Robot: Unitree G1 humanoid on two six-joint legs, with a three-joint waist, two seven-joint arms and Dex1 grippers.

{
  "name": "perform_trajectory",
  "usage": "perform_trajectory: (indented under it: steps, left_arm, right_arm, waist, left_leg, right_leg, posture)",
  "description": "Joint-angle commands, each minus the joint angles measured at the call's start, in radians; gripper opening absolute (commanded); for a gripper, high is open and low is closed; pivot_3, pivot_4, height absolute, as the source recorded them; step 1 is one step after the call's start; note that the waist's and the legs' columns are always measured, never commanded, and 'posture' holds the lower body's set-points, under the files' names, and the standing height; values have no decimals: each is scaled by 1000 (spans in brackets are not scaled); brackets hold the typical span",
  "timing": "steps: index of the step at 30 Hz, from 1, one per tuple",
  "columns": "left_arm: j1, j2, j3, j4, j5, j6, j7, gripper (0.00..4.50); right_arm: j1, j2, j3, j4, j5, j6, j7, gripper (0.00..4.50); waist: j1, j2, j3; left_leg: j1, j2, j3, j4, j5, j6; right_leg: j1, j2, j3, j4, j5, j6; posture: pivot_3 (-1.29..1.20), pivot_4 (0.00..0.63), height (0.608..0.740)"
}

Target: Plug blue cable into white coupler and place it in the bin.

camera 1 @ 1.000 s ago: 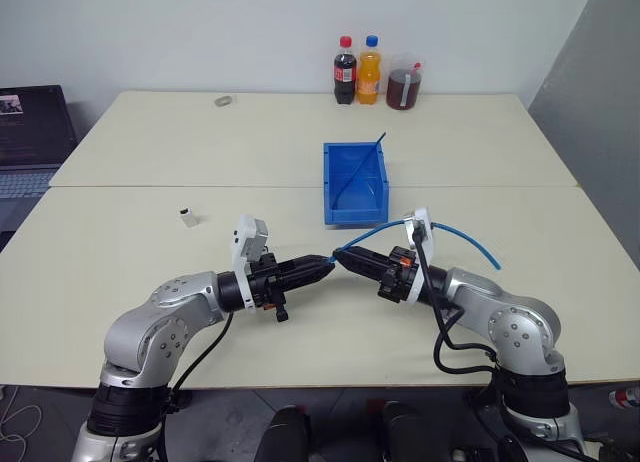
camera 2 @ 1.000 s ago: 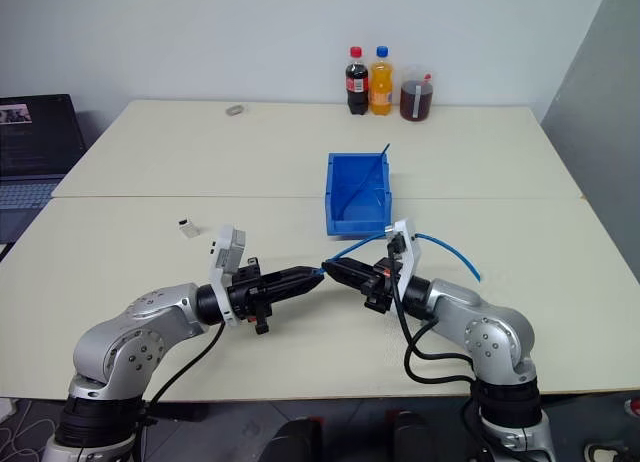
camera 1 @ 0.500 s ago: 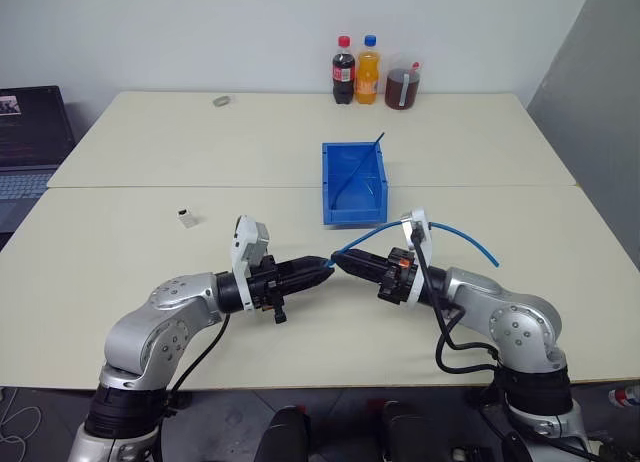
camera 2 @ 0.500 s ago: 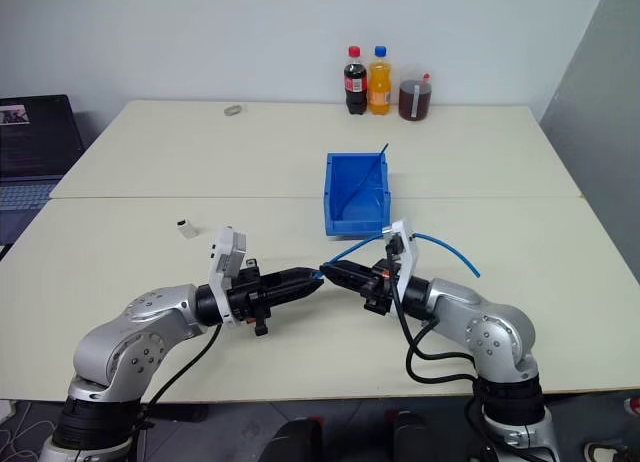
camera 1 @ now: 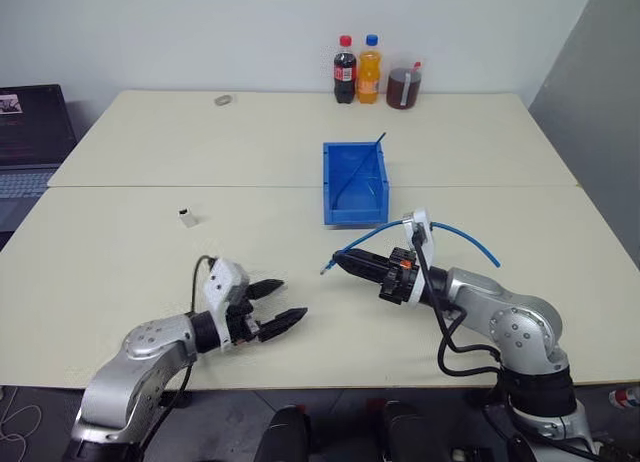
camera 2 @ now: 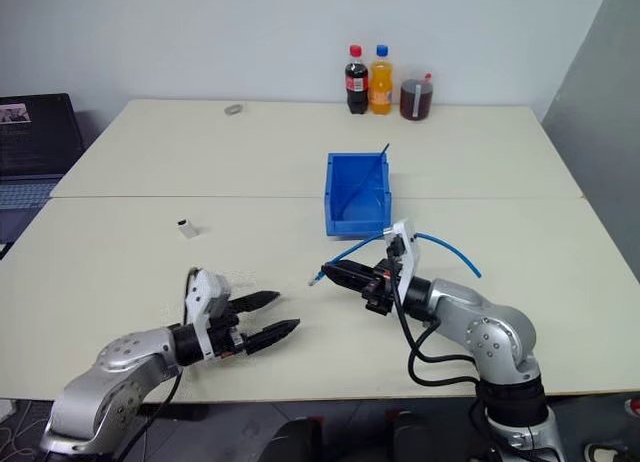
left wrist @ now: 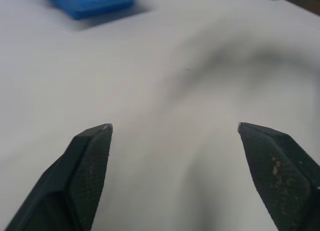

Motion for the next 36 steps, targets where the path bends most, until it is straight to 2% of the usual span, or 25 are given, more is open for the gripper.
perform_trajectory:
  steps: [1, 5, 12, 16, 26, 36]
  left_arm:
    - [-18, -51, 54, 79, 208, -77, 284, 4500]
    - [-160, -100, 130, 190, 253, 23, 498, 4500]
    - [-364, -103, 154, 316, 269, 118, 597, 4500]
    - [-536, -104, 182, 476, 275, 163, 680, 4500]
    - [-742, -88, 204, 773, 268, 106, 704, 4500]
    - [-847, -82, 197, 980, 270, -12, 690, 4500]
  right_arm:
    - [-14, -9, -14, 4, -7, -43, 21, 18]
    - [-32, -15, -10, 25, -17, -57, 31, 18]
    - [-49, -19, -2, 42, -22, -69, 38, 18]
    - [-55, -15, 1, 49, -27, -76, 37, 18]
    - [-52, -6, 2, 43, -37, -81, 31, 17]
    - [-48, -4, 4, 34, -38, -77, 29, 16]
  waist:
    - [1, 0, 0]
    - [5, -1, 0]
    - [0, -2, 0]
    - [1, -2, 0]
    - [-1, -3, 1]
    - [-1, -3, 1]
  left_leg:
    - [0, 0, 0, 0, 0, 0]
    - [0, -1, -1, 1, 0, 0]
    - [0, -1, -1, 2, 0, 0]
    - [-1, -2, -1, 1, 0, 0]
    - [-1, -2, -1, 1, 0, 0]
    - [-1, -2, -1, 1, 0, 0]
  right_leg:
    - [0, 0, 0, 0, 0, 0]
    - [1, 0, -1, 1, 0, 2]
    - [1, 1, -1, 1, 2, 1]
    - [1, 0, -1, 1, 2, 0]
    - [0, 0, -2, 1, 3, -1]
    - [0, 0, -2, 1, 3, -1]
  posture:
    - [0, 150, 740]
    - [0, 150, 740]
    - [0, 150, 740]
    - [0, 150, 740]
    - [0, 150, 740]
    - [0, 150, 740]
